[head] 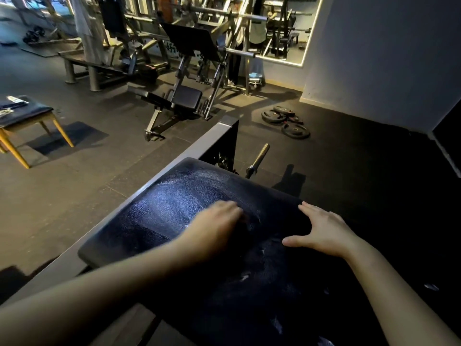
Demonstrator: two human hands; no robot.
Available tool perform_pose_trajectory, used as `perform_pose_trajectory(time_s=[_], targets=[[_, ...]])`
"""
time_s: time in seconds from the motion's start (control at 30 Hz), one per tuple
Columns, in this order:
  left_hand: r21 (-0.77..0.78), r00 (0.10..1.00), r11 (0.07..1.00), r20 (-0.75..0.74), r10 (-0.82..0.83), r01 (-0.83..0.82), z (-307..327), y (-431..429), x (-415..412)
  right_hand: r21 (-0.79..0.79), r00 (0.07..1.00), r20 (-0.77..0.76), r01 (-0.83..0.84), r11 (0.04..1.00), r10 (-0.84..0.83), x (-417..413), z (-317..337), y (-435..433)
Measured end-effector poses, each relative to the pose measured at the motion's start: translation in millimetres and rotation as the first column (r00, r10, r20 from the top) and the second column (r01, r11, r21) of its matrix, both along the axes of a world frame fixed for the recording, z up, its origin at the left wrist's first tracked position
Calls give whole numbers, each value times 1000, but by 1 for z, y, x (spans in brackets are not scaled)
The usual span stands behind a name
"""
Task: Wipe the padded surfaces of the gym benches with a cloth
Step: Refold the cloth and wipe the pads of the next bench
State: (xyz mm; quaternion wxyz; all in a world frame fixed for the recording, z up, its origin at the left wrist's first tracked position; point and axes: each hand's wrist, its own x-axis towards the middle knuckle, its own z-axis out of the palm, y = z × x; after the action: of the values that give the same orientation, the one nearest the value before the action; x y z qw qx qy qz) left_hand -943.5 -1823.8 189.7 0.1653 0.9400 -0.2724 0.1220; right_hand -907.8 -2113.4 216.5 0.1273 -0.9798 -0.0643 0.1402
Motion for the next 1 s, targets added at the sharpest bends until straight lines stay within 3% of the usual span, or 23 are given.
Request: perform_pose_trajectory(time_s=[0.07, 0.13, 0.2, 0.27, 0.37, 0.43, 0.5, 0.6, 0.7, 0.8, 0.87, 0.93, 1.0], targets=[[84, 961, 958, -2, 277, -276, 9, 66, 30, -10, 1000, -4, 6, 1000, -6, -1, 1, 4], [68, 860, 858, -13, 511, -509, 20, 105, 67, -20, 1000, -10, 17, 1000, -17, -1, 0, 6], [-60, 829, 827, -67, 555, -559, 25, 83, 75, -8, 999, -4, 37, 999, -37, 0, 1, 8], [-110, 893, 890, -142, 427, -443, 22, 20, 53, 2, 998, -1, 67, 998, -67, -1, 3, 10], [-138, 988, 990, -152, 15, -36, 14, -50, -29, 0, 995, 24, 94, 996, -94, -9, 5, 13], [-160, 991, 979, -36, -130, 123, 3, -25, -64, -2, 991, 73, 114, 993, -113, -22, 4, 16], [-143, 1000, 989, 7, -24, 24, 3, 30, -61, 19, 980, 145, 133, 991, -135, -38, 3, 23], [-30, 924, 924, -57, 379, -381, 14, 114, -14, 38, 973, 199, 111, 993, -116, -66, 4, 43], [-140, 838, 826, -98, 537, -546, 22, 125, 3, -6, 974, 211, 89, 996, -86, -91, 0, 60], [-204, 929, 910, -160, 333, -361, 15, 40, -36, -27, 979, 181, 99, 995, -92, -103, -3, 69], [-211, 987, 970, -127, 98, -123, 8, -9, -88, -33, 981, 161, 117, 993, -110, -107, -3, 72], [-198, 997, 979, -35, -63, 55, -2, -1, -123, -27, 980, 152, 130, 991, -124, -111, -6, 73], [-175, 1000, 985, 18, 5, -2, -4, 52, -125, -26, 978, 152, 147, 989, -141, -116, -7, 75]])
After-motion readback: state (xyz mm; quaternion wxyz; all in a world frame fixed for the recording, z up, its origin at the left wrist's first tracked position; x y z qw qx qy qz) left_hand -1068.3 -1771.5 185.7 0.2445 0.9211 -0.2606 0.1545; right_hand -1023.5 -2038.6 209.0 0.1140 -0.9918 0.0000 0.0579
